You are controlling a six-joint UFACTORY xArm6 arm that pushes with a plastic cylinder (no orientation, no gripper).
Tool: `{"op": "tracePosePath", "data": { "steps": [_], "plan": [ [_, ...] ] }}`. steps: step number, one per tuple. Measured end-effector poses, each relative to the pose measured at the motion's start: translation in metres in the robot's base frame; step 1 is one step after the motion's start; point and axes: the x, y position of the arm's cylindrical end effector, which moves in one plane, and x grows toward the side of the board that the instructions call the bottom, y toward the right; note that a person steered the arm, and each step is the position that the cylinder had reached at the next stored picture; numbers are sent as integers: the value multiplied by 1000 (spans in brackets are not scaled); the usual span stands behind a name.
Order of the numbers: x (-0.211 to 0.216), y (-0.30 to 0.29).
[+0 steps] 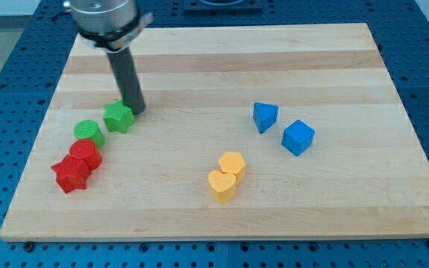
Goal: Point your arm to yellow hexagon
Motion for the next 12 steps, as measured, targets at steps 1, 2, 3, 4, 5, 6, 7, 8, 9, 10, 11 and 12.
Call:
{"op": "tracePosePath", "data": {
  "steps": [1,2,3,4,5,6,7,8,9,10,11,12],
  "plan": [
    [5,-31],
    [20,-37],
    [20,-36],
    [20,-35],
    [8,-5],
    [6,53],
    [21,72],
    [47,87],
    [62,101],
    [65,102],
    [75,107],
    [80,160]
  ]
}}
